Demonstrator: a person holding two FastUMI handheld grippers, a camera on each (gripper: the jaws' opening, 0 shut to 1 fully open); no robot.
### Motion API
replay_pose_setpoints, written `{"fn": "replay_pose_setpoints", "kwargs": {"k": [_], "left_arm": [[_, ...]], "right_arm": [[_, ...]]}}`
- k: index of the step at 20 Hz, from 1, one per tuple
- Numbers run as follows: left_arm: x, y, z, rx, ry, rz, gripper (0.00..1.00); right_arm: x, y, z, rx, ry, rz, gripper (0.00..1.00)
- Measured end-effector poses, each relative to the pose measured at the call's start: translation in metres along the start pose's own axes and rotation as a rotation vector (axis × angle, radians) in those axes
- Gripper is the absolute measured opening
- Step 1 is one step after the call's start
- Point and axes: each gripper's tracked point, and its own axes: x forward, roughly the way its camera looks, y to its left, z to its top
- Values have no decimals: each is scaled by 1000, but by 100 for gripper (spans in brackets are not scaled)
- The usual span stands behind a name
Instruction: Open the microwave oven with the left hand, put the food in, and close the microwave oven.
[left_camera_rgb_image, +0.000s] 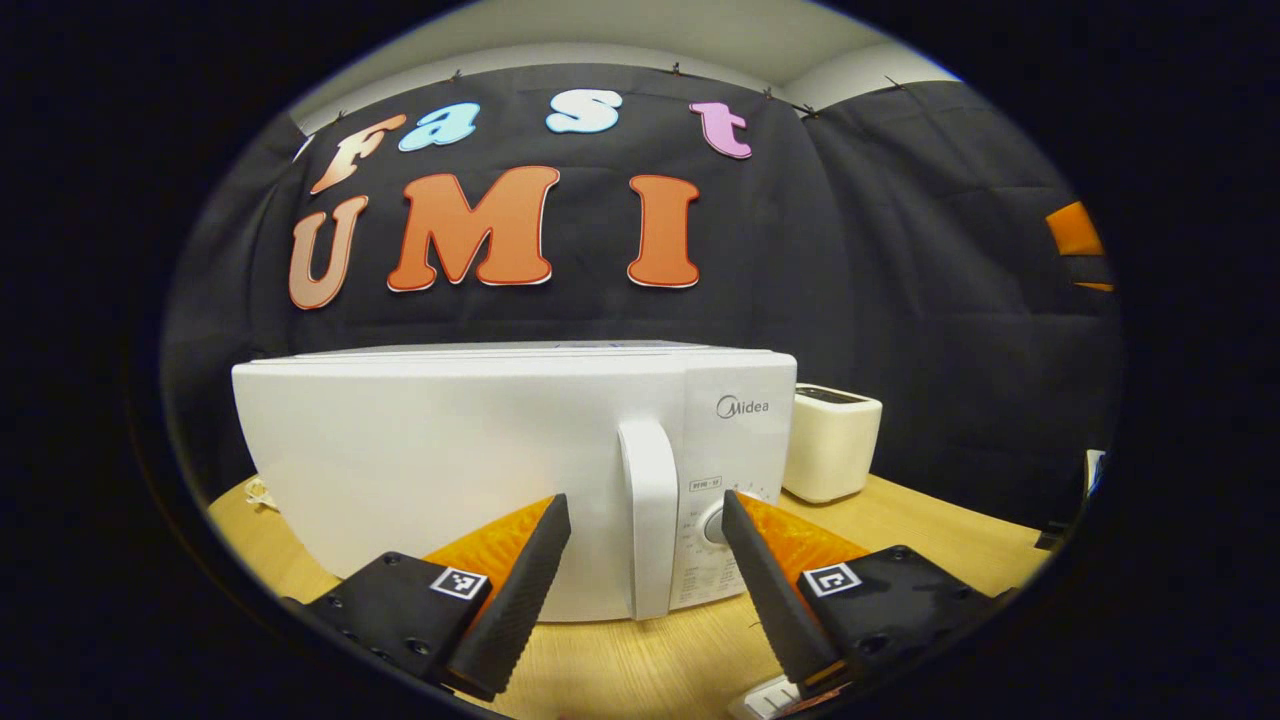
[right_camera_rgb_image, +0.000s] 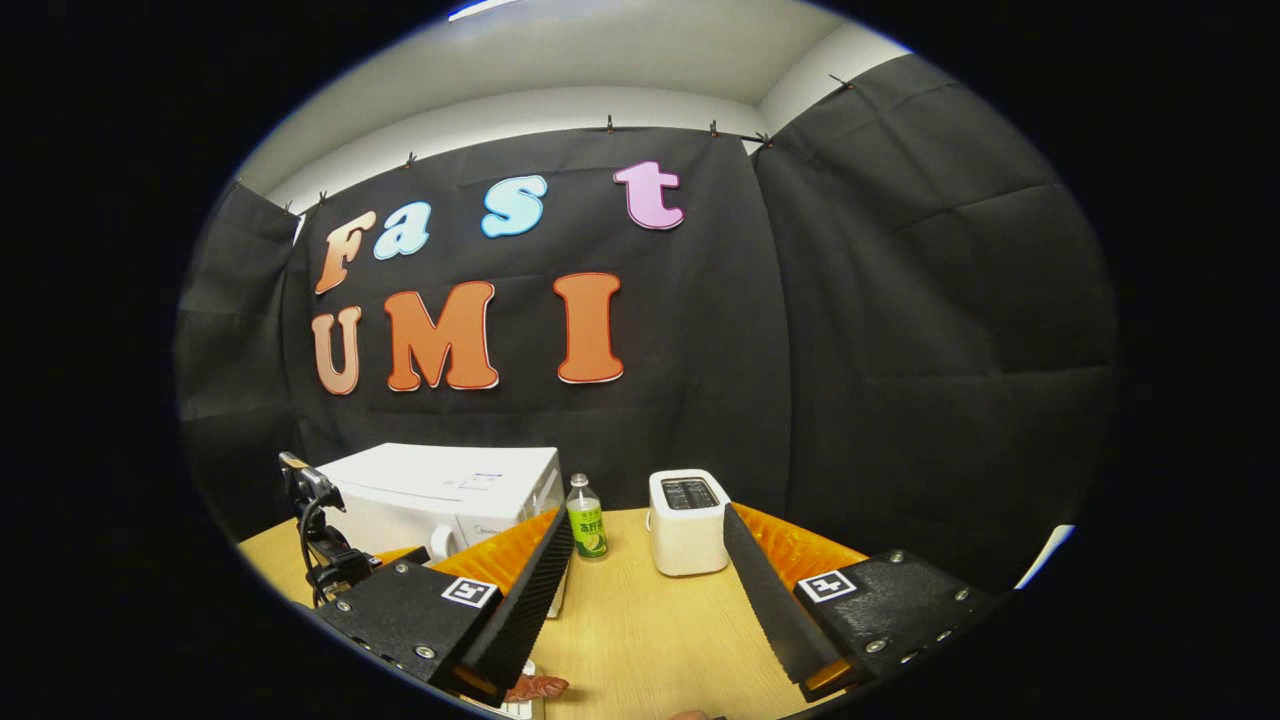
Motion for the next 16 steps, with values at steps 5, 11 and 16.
{"fn": "replay_pose_setpoints", "kwargs": {"k": [5,11,16], "left_arm": [[7,-9,-6,69,-10,18,52],[14,-7,-7,82,2,13,14],[5,-7,-3,24,31,-55,11]], "right_arm": [[0,-6,-4,11,-1,-5,94],[-6,-5,-10,4,9,-5,94],[-12,3,-18,-1,27,7,94]]}}
